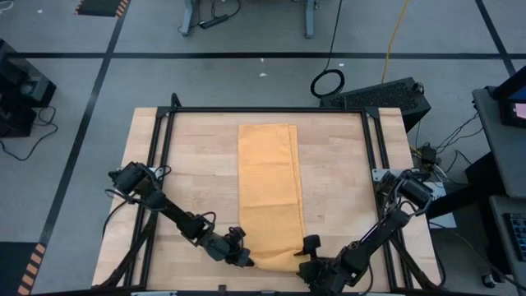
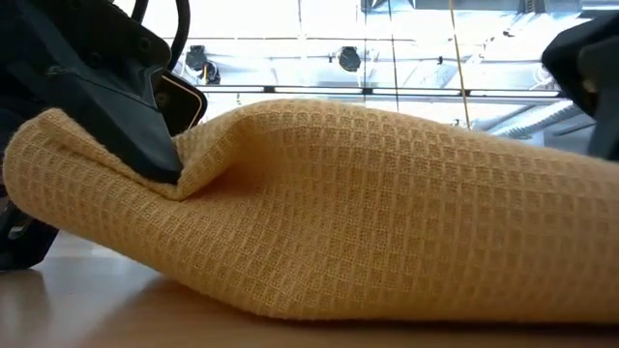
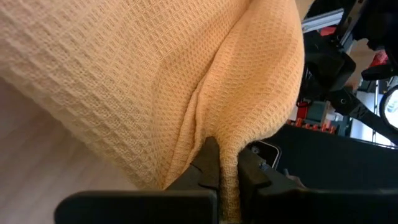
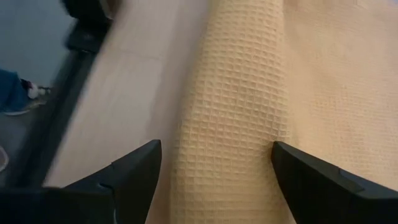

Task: Roll towel
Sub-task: Roll the yellow towel

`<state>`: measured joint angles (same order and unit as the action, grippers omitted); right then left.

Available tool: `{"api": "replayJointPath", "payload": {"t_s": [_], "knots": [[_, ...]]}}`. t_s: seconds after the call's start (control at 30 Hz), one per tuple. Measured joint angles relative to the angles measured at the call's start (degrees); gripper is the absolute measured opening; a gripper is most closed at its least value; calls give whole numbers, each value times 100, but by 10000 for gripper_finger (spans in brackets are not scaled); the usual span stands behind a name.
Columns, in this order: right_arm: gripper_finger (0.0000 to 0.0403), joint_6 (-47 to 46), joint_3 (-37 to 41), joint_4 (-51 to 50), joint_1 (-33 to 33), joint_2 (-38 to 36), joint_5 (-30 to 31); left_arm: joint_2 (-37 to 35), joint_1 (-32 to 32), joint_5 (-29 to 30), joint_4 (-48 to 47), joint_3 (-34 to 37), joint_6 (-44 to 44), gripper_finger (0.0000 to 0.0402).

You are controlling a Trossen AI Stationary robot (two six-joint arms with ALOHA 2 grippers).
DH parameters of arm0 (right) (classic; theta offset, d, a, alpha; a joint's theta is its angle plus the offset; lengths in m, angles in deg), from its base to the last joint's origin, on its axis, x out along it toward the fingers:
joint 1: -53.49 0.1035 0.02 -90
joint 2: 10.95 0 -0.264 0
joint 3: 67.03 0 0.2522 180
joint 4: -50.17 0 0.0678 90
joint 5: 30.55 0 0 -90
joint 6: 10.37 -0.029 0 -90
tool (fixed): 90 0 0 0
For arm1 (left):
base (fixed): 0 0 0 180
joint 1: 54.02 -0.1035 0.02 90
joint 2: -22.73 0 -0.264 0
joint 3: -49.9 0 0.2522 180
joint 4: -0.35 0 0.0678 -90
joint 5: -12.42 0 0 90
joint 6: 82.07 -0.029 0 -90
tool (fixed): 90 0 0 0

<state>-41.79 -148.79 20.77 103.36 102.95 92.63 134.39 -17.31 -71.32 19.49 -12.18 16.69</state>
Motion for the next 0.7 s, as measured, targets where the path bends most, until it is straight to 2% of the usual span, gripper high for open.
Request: {"api": "replayJointPath", "payload": {"t_s": [0.27,0.43,0.7], "knots": [[297,-417,1,4,-36,0,100,2,7,0,2,-2,4,13],[298,-974,1,-55,-42,-2,-184,0,7,0,2,-2,-6,13],[300,-949,1,-35,-71,-4,-156,1,7,0,-16,-2,-52,13]]}}
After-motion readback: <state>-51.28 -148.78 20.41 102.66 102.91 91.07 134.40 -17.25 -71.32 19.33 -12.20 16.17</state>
